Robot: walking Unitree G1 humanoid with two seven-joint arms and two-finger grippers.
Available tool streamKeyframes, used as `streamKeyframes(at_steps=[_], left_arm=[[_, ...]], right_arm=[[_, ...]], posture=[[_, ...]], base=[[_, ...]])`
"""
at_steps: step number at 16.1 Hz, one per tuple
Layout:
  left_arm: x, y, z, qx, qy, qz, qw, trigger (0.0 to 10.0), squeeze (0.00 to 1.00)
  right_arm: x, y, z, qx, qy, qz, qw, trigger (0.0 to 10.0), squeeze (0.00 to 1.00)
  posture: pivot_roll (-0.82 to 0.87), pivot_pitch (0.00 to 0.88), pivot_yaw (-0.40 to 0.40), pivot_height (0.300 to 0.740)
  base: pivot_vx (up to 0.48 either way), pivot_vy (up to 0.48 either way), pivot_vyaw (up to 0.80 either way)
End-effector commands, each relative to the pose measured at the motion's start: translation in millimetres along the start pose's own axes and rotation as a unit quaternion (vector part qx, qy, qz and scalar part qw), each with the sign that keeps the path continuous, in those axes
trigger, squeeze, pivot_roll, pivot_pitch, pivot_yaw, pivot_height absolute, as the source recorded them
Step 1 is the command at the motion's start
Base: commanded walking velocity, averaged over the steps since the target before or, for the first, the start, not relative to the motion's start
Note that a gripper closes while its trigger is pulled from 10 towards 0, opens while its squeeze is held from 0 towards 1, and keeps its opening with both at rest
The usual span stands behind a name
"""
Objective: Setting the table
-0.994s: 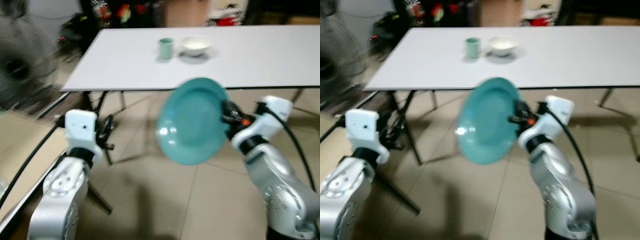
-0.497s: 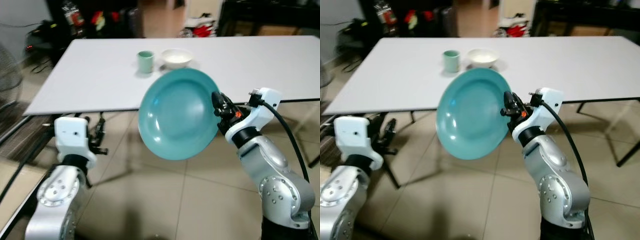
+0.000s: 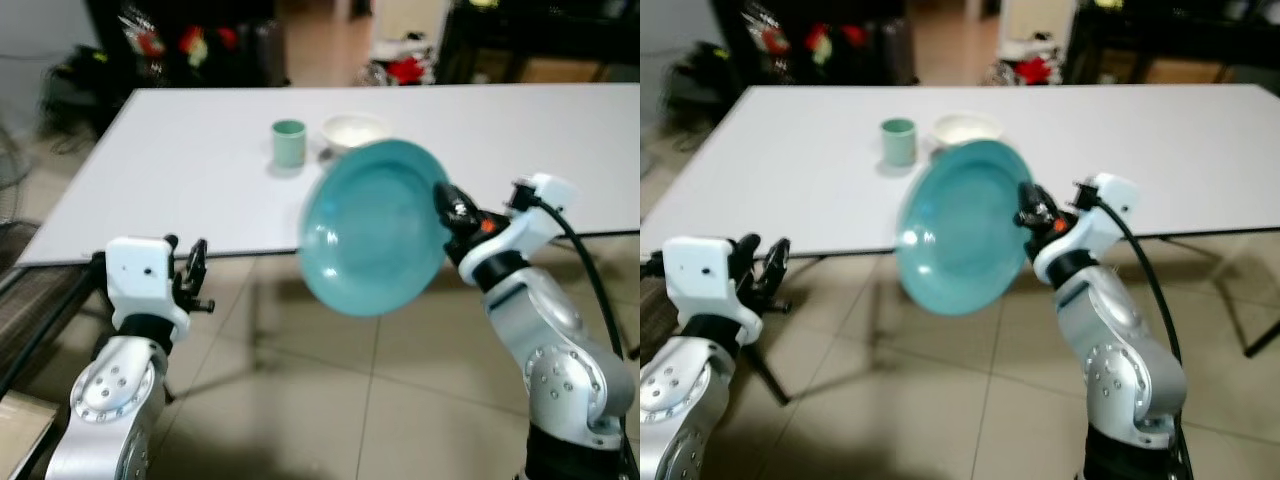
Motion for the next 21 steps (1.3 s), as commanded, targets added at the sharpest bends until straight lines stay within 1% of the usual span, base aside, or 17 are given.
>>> streamKeyframes(at_steps=[1, 6, 10, 11, 12, 13, 14, 15, 17, 19, 20, 21], left_arm=[[7.2, 1.2, 3.3, 0.004, -0.002, -0.011, 1.0, 10.0, 0.0], [9.6, 2.4, 3.9, 0.004, -0.001, -0.02, 1.0, 10.0, 0.0], [11.8, 2.4, 3.2, 0.003, 0.001, -0.026, 1.0, 10.0, 0.0], [12.1, 2.1, 2.7, 0.002, 0.001, -0.027, 1.0, 10.0, 0.0], [11.6, 1.5, 2.1, 0.0, 0.001, -0.025, 1.0, 10.0, 0.0], [10.5, 0.3, -0.1, -0.006, -0.001, -0.024, 1.0, 10.0, 0.0], [9.6, -0.7, -2.1, -0.01, 0.005, -0.026, 1.0, 10.0, 0.0], [10.5, -1.0, -3.0, -0.012, 0.009, -0.035, 0.999, 10.0, 0.0], [17.1, -3.0, -4.6, -0.021, 0.006, -0.076, 0.997, 10.0, 0.0], [21.8, -5.4, -7.4, -0.032, 0.004, -0.103, 0.994, 10.0, 0.0], [30.9, -11.5, -13.5, -0.053, 0.015, -0.154, 0.986, 10.0, 0.0], [34.6, -14.5, -15.5, -0.061, 0.019, -0.176, 0.982, 10.0, 0.0]], right_arm=[[6.5, -0.6, 11.5, 0.019, 0.004, -0.009, 1.0, 10.0, 0.0], [6.0, 0.6, 12.1, 0.018, 0.031, -0.001, 0.999, 10.0, 0.0], [4.7, 0.1, 8.8, 0.005, 0.05, 0.005, 0.999, 10.0, 0.0], [2.1, 0.3, 5.6, -0.005, 0.065, 0.014, 0.998, 10.0, 0.0], [-0.8, 0.0, 2.4, -0.015, 0.082, 0.025, 0.996, 10.0, 0.0], [-2.1, -0.2, 0.3, -0.022, 0.09, 0.029, 0.995, 10.0, 0.0], [-1.9, -0.8, -5.0, -0.036, 0.094, 0.031, 0.994, 10.0, 0.0], [0.5, -1.4, -10.7, -0.051, 0.084, 0.026, 0.995, 10.0, 0.0], [-0.7, -0.7, -13.4, -0.055, 0.109, 0.027, 0.992, 10.0, 0.0], [-1.1, -0.1, -15.0, -0.06, 0.119, 0.027, 0.991, 10.0, 0.0], [-1.5, 1.1, -21.4, -0.077, 0.147, 0.023, 0.986, 10.0, 0.0], [-1.6, 1.4, -25.6, -0.087, 0.166, 0.02, 0.982, 10.0, 0.0]], posture=[[-0.07, 0.0, 0.025, 0.74], [-0.08, 0.0, 0.03, 0.74], [-0.08, 0.0, 0.031, 0.74], [-0.08, 0.0, 0.031, 0.74], [-0.07, 0.0, 0.03, 0.74], [-0.07, 0.0, 0.029, 0.74], [-0.07, 0.001, 0.029, 0.74], [-0.07, 0.001, 0.028, 0.74], [-0.07, 0.0, 0.029, 0.74], [-0.07, 0.0, 0.03, 0.74], [-0.07, 0.0, 0.032, 0.74], [-0.07, 0.0, 0.033, 0.74]], base=[[0.431, 0.0, 0.0], [0.426, 0.0, 0.0], [0.416, 0.0, 0.0], [0.398, 0.0, 0.0], [0.0, 0.0, 0.0], [0.0, 0.0, 0.0], [0.0, 0.0, 0.0], [0.0, 0.0, 0.0], [0.0, 0.0, 0.0], [0.0, 0.0, 0.0], [0.0, 0.0, 0.0], [0.0, 0.0, 0.0]])
Point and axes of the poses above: a point about 5 cm out from each wrist's last joint towards the gripper, its own y axis pointing out of the wrist towards the gripper, its own z axis along the axis of the wrist's last joint, x = y × z, the point moved 6 cm from there along y, pointing out of the wrist towards the gripper, and after that the axes turned 3 degrees about -y, right-handed, at the moved point
